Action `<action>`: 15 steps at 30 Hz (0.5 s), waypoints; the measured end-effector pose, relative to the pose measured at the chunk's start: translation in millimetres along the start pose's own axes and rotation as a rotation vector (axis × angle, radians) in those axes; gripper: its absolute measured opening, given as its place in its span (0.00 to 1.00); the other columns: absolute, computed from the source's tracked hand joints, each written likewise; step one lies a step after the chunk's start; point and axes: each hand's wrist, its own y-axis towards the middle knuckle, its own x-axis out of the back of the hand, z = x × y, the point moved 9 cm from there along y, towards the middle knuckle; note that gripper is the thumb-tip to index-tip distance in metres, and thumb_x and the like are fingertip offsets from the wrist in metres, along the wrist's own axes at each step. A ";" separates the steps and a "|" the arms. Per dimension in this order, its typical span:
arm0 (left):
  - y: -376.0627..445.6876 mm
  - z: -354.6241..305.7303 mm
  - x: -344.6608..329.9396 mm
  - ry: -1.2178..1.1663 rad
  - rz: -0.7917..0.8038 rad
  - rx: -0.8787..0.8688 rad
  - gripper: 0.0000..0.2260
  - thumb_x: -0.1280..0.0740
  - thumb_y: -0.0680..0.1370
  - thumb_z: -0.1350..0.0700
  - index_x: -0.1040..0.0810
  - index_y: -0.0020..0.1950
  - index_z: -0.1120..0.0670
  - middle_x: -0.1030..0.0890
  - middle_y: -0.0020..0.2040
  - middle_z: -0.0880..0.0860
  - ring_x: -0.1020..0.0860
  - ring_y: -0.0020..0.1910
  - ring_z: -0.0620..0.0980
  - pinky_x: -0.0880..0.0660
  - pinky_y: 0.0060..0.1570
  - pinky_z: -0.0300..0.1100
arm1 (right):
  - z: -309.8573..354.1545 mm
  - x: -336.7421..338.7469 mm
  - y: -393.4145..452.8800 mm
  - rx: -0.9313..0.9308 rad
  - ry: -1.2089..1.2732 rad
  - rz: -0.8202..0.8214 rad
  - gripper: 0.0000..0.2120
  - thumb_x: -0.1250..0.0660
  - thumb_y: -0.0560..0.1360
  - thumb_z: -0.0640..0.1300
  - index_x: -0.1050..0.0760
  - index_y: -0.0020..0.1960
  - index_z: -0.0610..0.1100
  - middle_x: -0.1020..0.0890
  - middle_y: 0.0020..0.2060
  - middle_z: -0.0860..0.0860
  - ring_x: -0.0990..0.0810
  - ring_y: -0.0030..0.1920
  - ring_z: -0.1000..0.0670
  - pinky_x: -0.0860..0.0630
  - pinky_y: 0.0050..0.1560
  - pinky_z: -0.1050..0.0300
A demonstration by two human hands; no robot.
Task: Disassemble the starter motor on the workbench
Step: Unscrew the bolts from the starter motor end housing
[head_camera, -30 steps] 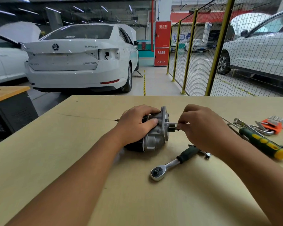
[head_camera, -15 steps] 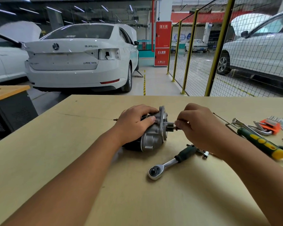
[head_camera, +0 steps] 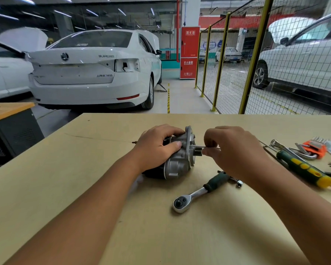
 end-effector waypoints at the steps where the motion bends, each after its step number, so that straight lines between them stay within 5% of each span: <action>1: 0.0 0.3 0.2 0.000 -0.001 -0.001 0.21 0.35 0.75 0.47 0.18 0.66 0.49 0.18 0.59 0.46 0.21 0.61 0.50 0.27 0.65 0.55 | 0.9 -0.3 -0.2 0.000 0.062 0.005 0.06 0.29 0.77 0.53 0.23 0.46 0.52 0.23 0.43 0.55 0.24 0.41 0.48 0.24 0.39 0.52; 8: 1.7 3.7 -0.7 -0.015 -0.008 0.008 0.19 0.36 0.76 0.46 0.18 0.65 0.48 0.17 0.58 0.45 0.21 0.60 0.49 0.27 0.65 0.55 | -9.6 -8.7 4.1 0.003 0.151 0.046 0.10 0.35 0.81 0.45 0.16 0.51 0.41 0.25 0.46 0.48 0.23 0.44 0.47 0.25 0.47 0.52; 15: 1.6 4.4 -1.3 -0.016 -0.009 0.011 0.20 0.36 0.76 0.47 0.18 0.65 0.48 0.18 0.58 0.45 0.22 0.60 0.50 0.27 0.65 0.55 | -2.0 -7.5 1.5 0.041 -0.079 0.042 0.08 0.35 0.80 0.57 0.22 0.50 0.53 0.25 0.49 0.57 0.23 0.47 0.49 0.28 0.53 0.47</action>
